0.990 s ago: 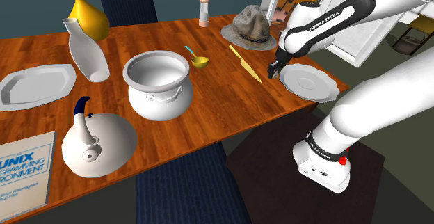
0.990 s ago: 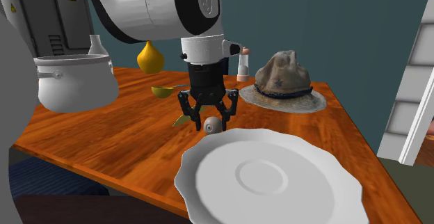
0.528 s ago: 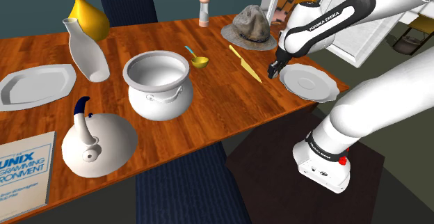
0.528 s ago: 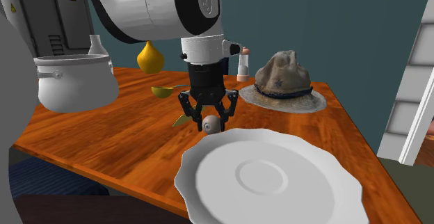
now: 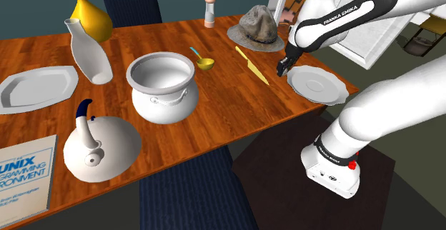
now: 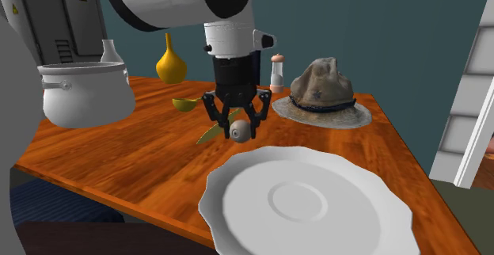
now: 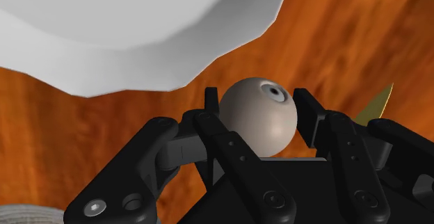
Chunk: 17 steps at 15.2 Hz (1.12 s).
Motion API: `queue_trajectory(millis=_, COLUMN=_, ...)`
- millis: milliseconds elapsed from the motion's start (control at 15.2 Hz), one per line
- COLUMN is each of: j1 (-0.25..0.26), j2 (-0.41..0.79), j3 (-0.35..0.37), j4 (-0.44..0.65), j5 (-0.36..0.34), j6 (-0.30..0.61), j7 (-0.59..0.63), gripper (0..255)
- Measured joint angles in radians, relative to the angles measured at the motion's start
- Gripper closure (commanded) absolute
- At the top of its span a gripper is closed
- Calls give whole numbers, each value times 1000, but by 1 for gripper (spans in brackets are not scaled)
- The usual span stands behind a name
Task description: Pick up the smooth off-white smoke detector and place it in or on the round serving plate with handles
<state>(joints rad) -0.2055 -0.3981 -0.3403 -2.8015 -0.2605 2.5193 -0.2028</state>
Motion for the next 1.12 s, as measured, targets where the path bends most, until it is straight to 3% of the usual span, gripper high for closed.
queue_trajectory(millis=792, j1=-1, j2=-135, j3=30, j4=81, j5=15, j6=-215, j7=-5, gripper=255)
queue_trajectory(millis=1122, j1=-79, j2=-249, j3=-31, j4=30, j5=-42, j6=-270, j7=-93, gripper=255)
